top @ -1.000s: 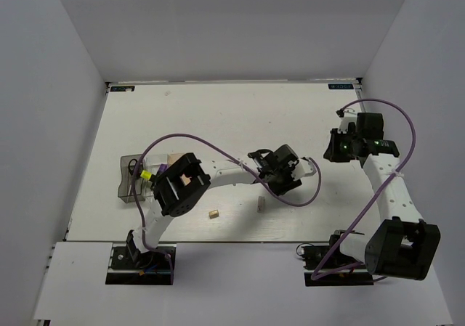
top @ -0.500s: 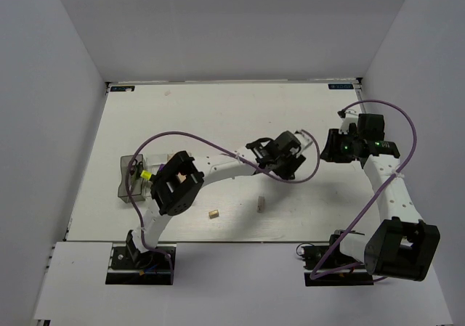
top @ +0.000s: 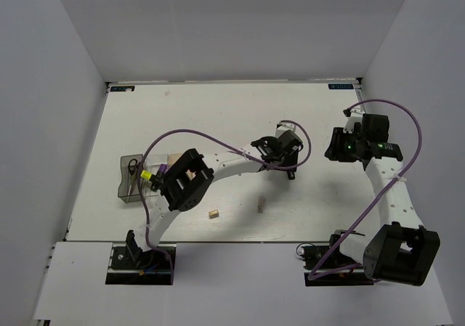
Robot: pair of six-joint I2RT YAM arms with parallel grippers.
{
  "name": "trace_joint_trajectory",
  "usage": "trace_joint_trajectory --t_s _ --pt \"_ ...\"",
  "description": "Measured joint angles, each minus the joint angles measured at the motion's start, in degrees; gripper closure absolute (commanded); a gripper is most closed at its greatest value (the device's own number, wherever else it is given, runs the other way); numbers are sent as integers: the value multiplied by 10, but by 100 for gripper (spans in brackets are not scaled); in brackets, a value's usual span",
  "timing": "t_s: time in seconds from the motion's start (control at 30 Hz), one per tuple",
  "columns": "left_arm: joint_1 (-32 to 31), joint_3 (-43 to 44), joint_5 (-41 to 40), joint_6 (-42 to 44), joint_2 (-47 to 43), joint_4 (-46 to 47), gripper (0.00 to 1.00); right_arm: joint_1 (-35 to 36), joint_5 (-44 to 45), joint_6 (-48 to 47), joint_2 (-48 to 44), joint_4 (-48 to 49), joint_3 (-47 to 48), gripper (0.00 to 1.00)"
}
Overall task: Sort the stationery into containers
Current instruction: Pick up the pen from the center of the board.
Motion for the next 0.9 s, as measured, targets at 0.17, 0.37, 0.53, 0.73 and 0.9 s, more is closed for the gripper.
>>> trace_joint_trajectory --t_s 0.17,0.37,0.53,0.73,0.9 --pt "-5 24 -5 -31 34 -22 31 -4 0 1 -3 0 0 58" --pt "-16 64 -28 -40 55 -44 34 -8 -4 2 -5 0 0 58" --pt "-24 118 -55 -42 79 -81 37 -12 -11 6 -15 0 0 58" --pt "-31 174 -77 -42 123 -129 39 -19 -21 12 -21 0 -1 56" --pt "-32 181 -92 -43 126 -146 41 -26 -26 13 -28 0 -6 56"
